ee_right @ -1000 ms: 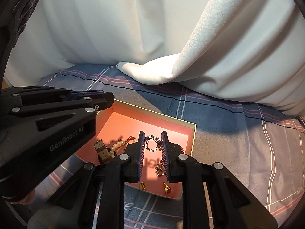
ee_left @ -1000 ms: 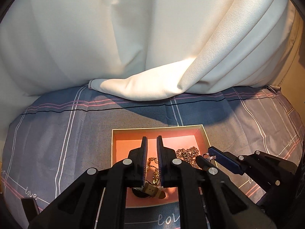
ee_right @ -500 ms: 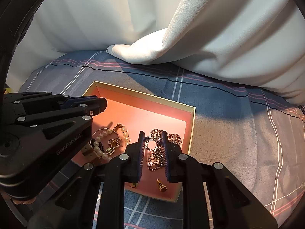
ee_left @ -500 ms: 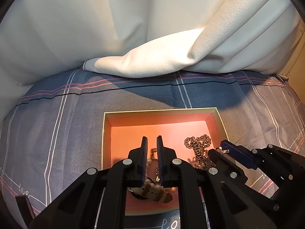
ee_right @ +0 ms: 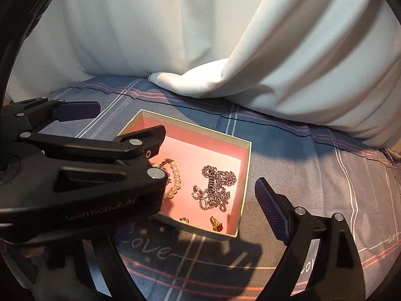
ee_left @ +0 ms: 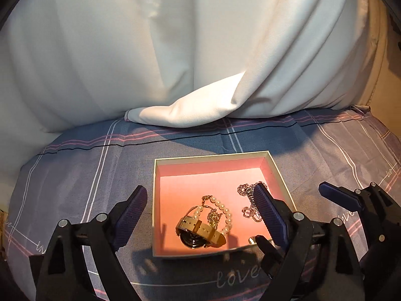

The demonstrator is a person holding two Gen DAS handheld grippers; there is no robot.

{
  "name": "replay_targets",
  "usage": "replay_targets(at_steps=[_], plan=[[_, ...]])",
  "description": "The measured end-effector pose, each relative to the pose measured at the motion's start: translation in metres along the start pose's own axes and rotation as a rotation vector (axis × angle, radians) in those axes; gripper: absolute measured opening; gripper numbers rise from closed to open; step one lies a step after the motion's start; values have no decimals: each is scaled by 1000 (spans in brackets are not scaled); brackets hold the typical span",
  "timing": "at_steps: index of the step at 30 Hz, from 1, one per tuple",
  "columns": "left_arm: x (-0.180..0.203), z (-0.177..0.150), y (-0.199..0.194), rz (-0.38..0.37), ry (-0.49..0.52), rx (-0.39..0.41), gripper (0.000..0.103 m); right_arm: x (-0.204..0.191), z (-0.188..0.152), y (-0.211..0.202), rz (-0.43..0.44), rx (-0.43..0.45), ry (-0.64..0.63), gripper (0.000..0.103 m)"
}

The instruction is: Organize jewelry

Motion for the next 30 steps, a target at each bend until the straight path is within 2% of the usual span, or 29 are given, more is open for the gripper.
replay_targets(at_steps=[2,4,8,12,14,18,24,30], plan=[[5,-7,-39,2,0,104,85,0,-12,-30,-30,68,13,92],[12,-17,-78,-7,7,176,86,0,-23,-62,-51,132,35,92],[22,-38,-147,-3,24,291,87,1,-40,-124,-91,262,79,93],[27,-49,-198,17,28,382,88,2,-45,-178,-139,376,103,96],[29,-54,-217,19,16,408,88,2,-47,-202,-138,421,128,97],[32,-63,-242,37,16,442,90,-11,-50,-222,-133,437,97,97],[26,-73,-256,48,-3,447,90,-19,-53,-228,-128,439,74,97],[21,-78,-250,55,-19,419,90,-21,-55,-224,-118,416,71,97]])
Point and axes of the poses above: each gripper's, at about its wrist camera, not at the fingertips, and y roughly the way its jaws point, x to its right, z to its top, the point moved 9 cm from there along y, roughly the way its jaws point
